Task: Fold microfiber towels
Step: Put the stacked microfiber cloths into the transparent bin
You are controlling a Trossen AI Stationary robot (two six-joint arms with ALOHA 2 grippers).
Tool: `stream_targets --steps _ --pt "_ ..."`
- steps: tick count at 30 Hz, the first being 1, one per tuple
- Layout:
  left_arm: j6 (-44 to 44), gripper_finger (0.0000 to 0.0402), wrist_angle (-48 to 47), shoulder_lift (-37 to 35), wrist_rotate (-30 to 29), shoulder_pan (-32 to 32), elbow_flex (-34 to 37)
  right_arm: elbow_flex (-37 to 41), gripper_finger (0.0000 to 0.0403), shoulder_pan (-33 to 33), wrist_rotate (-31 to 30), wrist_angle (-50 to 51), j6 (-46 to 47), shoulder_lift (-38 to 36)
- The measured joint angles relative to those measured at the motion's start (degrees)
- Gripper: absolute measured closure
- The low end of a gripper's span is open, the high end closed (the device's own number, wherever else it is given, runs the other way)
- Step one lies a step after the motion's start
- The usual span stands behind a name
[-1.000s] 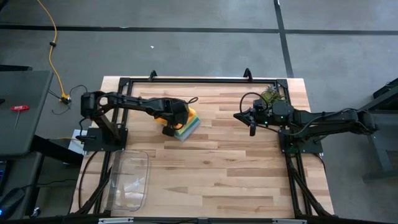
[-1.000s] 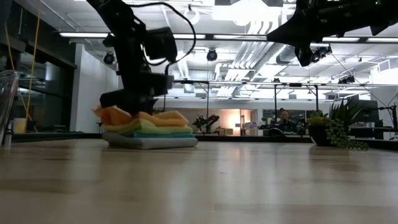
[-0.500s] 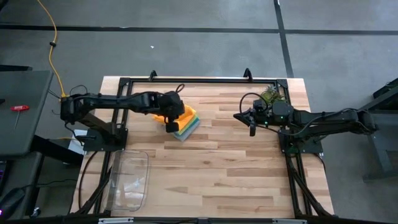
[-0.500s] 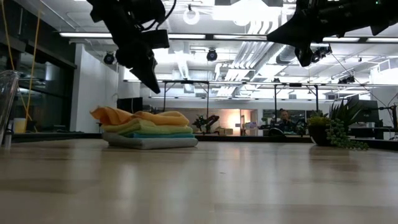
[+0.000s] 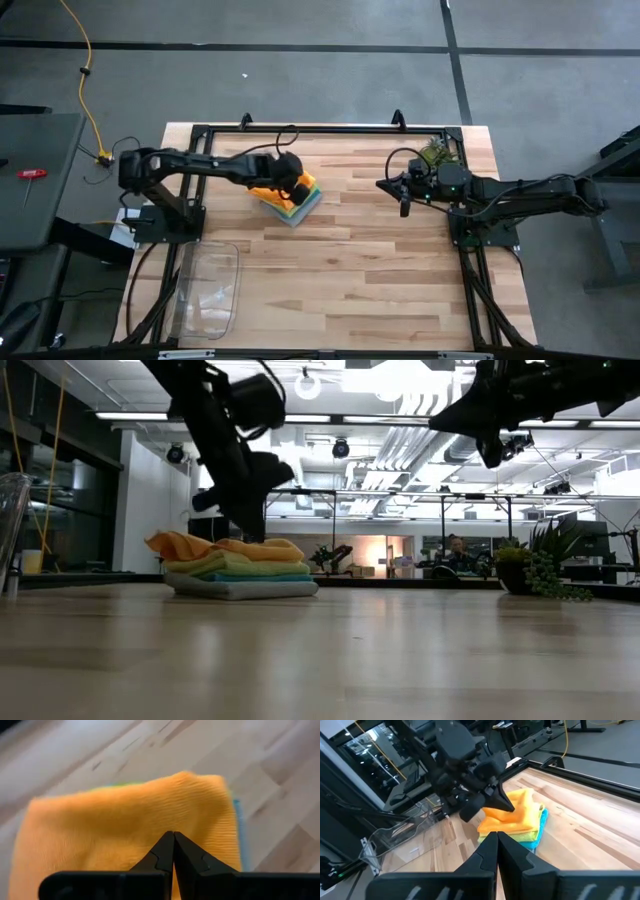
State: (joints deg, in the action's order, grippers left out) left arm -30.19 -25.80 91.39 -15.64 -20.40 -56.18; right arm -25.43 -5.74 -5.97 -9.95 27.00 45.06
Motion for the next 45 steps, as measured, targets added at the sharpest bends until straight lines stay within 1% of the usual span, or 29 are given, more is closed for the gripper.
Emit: stream_targets --steps 2,6,8,14,17,19,21,24,27,31,33,35,38,41,45 --pt "-2.7 0.0401 -0.7 0.9 -0.4 0.0 0.0 0.0 0.0403 0.0 -0.5 0.4 -0.1 0.0" --pt "-5.2 0.0401 -2.3 2.3 -5.6 0.0 0.0 0.0 0.0403 0.0 -0.9 0.9 -0.3 0.0" --pt "-6.2 0.0401 -3.1 3.3 -6.5 -0.2 0.0 0.0 0.0403 0.0 -0.9 1.1 -0.4 0.0" --pt "-6.1 0.0401 -2.7 8.1 -4.5 -0.1 -0.1 0.0 0.0403 0.0 -0.9 2.0 -0.3 0.0" --pt "-4.5 0.0401 -2.1 10.8 -3.2 0.3 -0.3 0.0 0.0403 0.0 -0.9 2.2 0.0 0.0" --pt "-1.0 0.0401 -1.8 11.9 -3.2 0.8 -0.3 0.0 0.0403 0.0 -0.9 2.2 0.0 0.0" --pt "4.7 0.0401 -0.9 12.7 -3.4 1.6 -0.3 0.0 0.0403 0.0 -0.9 2.2 0.0 0.0" --pt "16.4 0.0401 1.5 12.8 -3.0 3.0 -0.2 0.0 0.0403 0.0 -0.9 2.2 0.2 0.0" --pt "29.6 0.0401 2.8 12.3 -1.0 4.3 -0.2 0.0 0.0403 0.0 -0.9 2.4 0.7 0.0" --pt "46.7 0.0401 2.0 11.8 3.7 4.7 -0.2 0.0 0.0403 0.0 -0.9 2.4 1.5 0.0" --pt "53.4 0.0401 1.6 11.7 5.1 4.8 -0.2 0.0 0.0403 0.0 -0.9 2.4 1.5 0.0" --pt "59.0 0.0401 1.6 11.7 5.3 4.7 -0.2 0.0 0.0403 0.0 -1.3 2.4 1.5 0.0" --pt "62.4 0.0401 1.7 10.8 5.4 3.6 -0.1 0.0 0.0403 0.0 -2.3 2.4 2.3 0.0" --pt "61.7 0.0402 1.3 9.1 6.0 2.5 0.0 0.0 0.0403 0.0 -2.6 2.4 2.8 0.0" --pt "59.5 0.0401 -0.3 3.5 5.7 1.6 0.2 0.0 0.0403 0.0 -2.6 2.5 2.8 0.0"
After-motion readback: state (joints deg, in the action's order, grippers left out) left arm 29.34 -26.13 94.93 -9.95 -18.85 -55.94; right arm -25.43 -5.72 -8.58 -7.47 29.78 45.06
